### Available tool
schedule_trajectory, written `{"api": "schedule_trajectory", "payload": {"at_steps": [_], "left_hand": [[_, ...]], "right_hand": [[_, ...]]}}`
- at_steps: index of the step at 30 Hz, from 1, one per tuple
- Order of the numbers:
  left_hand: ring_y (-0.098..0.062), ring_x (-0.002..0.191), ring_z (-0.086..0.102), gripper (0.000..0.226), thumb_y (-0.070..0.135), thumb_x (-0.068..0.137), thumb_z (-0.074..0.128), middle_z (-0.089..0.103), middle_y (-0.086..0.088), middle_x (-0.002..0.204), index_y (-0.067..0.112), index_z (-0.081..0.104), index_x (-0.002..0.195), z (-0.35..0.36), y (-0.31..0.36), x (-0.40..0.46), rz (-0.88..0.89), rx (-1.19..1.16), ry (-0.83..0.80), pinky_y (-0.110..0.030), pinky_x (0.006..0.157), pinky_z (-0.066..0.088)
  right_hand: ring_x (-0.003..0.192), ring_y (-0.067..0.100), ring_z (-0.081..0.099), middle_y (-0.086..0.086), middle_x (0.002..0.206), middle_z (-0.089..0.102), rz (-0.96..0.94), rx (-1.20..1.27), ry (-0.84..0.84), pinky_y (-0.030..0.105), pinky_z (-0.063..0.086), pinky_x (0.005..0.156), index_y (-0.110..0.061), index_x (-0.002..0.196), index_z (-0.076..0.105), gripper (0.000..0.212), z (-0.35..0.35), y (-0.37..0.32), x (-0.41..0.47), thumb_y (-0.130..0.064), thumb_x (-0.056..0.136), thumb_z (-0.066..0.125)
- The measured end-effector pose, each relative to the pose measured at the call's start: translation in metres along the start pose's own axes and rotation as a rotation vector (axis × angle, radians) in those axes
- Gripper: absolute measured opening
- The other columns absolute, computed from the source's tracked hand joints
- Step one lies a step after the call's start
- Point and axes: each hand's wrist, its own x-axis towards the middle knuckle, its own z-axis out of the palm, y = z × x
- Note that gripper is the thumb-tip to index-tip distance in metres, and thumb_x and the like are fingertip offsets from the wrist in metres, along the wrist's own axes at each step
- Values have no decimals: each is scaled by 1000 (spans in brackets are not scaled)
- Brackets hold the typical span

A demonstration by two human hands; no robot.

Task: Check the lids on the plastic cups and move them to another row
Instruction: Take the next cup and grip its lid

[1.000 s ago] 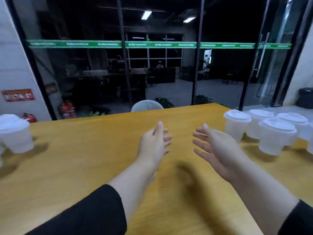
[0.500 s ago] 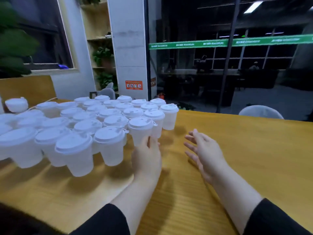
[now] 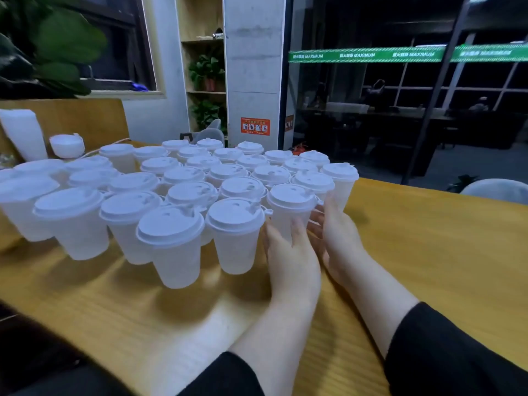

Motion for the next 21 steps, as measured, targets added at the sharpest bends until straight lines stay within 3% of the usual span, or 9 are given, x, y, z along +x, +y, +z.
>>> {"api": "schedule_trajectory", "payload": {"at_steps": [3, 6, 9, 13, 17, 19, 21], "left_hand": [[-11, 154, 27, 66, 58, 106, 34, 29, 9, 168, 28, 22, 164, 0, 2, 5, -30, -28, -87, -29, 124, 21], [-9, 146, 41, 74, 76, 95, 27, 46, 16, 158, 40, 34, 159, -2, 0, 3, -14, -63, -143, -36, 123, 30], [-3, 133, 54, 59, 76, 98, 27, 61, 26, 139, 51, 46, 148, -2, 4, -2, -15, -50, -189, -37, 117, 39], [18, 115, 55, 45, 61, 105, 32, 65, 30, 126, 47, 55, 141, 7, 27, -22, -2, -72, -308, -12, 99, 43], [-1, 114, 65, 47, 64, 104, 35, 72, 21, 120, 40, 65, 132, 35, 36, -47, -76, -97, -410, -33, 104, 51], [2, 102, 69, 46, 65, 104, 37, 76, 19, 110, 37, 70, 120, 53, 35, -58, -114, -103, -466, -32, 97, 54], [-4, 106, 69, 49, 71, 99, 42, 76, 17, 109, 35, 72, 113, 70, 32, -68, -161, -96, -519, -41, 101, 54]], "right_hand": [[113, 18, 71, -2, 118, 76, -16, -13, -54, 46, 52, 107, -26, 113, 70, 50, -3, 1, -5, -59, 106, 33], [117, 14, 69, -7, 120, 75, -44, -28, -70, 45, 50, 110, -29, 114, 70, 44, -10, -1, -15, -55, 107, 35], [122, 11, 66, -12, 125, 73, -76, -105, -87, 46, 47, 112, -32, 117, 72, 40, -23, -5, -33, -54, 106, 40], [127, 39, 54, 10, 130, 67, -152, -175, -67, 62, 42, 110, -28, 120, 72, 28, -63, -17, -62, -42, 105, 53], [111, 11, 70, -19, 118, 71, -223, -226, 57, 49, 52, 106, -30, 131, 63, 35, -116, -30, -92, -25, 96, 69], [110, 10, 71, -20, 115, 71, -224, -261, 126, 49, 54, 103, -31, 124, 62, 35, -144, -32, -102, -24, 92, 74], [107, 15, 72, -14, 115, 71, -225, -305, 180, 51, 55, 100, -29, 120, 61, 35, -170, -34, -110, -23, 89, 77]]}}
